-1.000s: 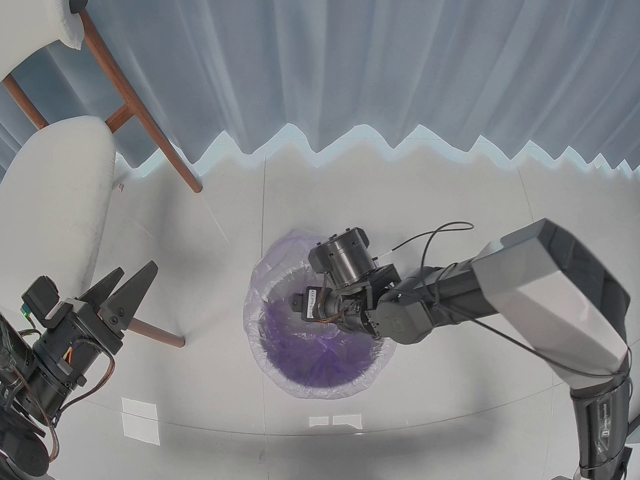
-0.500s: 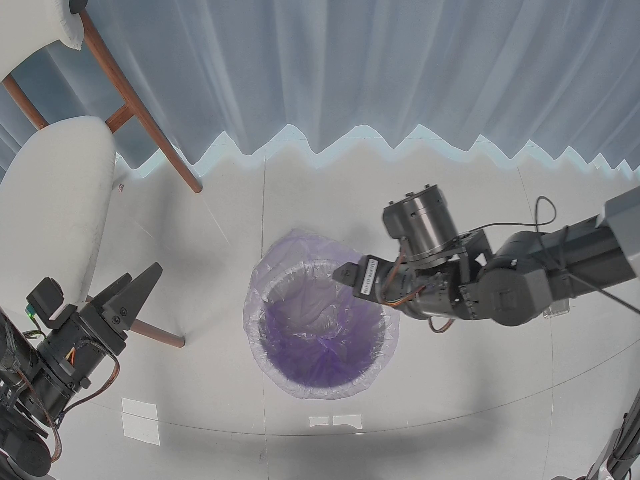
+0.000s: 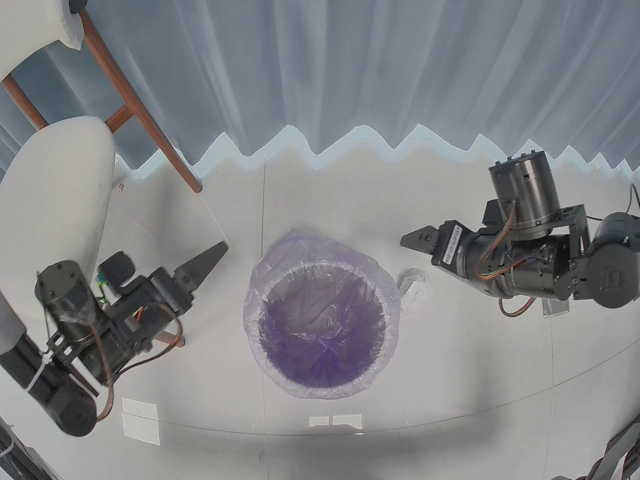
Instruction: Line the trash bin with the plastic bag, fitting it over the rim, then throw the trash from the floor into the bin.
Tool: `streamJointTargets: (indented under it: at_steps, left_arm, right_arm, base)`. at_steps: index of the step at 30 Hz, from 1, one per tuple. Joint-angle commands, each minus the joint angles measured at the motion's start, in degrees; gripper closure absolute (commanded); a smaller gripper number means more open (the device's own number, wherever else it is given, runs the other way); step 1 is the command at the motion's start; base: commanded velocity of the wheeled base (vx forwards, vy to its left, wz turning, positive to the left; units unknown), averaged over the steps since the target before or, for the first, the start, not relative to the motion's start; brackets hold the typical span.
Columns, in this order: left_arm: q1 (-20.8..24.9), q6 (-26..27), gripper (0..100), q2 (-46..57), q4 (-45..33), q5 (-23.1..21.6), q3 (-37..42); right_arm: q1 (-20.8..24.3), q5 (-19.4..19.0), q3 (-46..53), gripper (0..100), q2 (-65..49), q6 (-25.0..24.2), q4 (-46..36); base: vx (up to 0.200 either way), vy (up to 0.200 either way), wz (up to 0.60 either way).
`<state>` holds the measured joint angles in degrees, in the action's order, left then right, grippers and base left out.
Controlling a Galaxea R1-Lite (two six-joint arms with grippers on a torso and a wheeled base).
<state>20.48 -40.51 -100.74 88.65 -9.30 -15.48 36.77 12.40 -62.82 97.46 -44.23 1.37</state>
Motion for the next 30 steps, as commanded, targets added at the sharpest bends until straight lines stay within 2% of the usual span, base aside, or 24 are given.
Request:
streamJointTargets:
  at_steps: [1,3,4,5,8,16,27,30]
  left_arm:
    - [0.00,-10.38,0,-20.55,-0.06,-0.72,-19.94]
    - [0.00,-11.96,0,-21.69,-0.14,-0.72,-21.61]
    - [0.09,-14.60,0,-24.06,-0.32,-0.81,-24.60]
    - [0.17,-14.86,100,-25.12,-0.76,-0.81,-25.47]
    - [0.17,-15.48,100,-27.58,-1.64,-1.95,-28.55]
    - [-2.20,-18.38,100,-33.64,-1.64,-11.09,-36.81]
    - [-3.08,-18.55,100,-39.62,-0.85,-17.51,-38.13]
    - [-3.78,-18.64,100,-40.41,-0.94,-18.03,-38.66]
  right_arm:
    - [-4.16,-0.18,3.84,0,-10.01,-0.60,0.04]
    - [-4.60,-0.36,3.93,0,-10.28,-0.60,0.04]
    - [-5.39,-0.53,3.84,0,-10.45,-0.68,0.04]
    - [-5.48,-0.62,3.84,0,-10.45,-0.68,0.04]
    - [-5.57,-0.62,3.84,0,-10.28,-0.68,0.13]
    - [-5.65,-0.62,3.84,0,-9.31,-1.74,0.22]
    - [-5.74,-0.62,3.93,0,-9.22,-2.35,0.22]
    - [-6.01,-0.62,3.93,0,-9.13,-2.35,0.22]
  base:
    - [0.000,0.000,0.00]
    - [0.000,0.000,0.00]
    - [0.000,0.000,0.00]
    - [0.000,0.000,0.00]
    - [0.000,0.000,0.00]
    - [0.000,0.000,0.00]
    - [0.000,0.000,0.00]
    - [0.000,0.000,0.00]
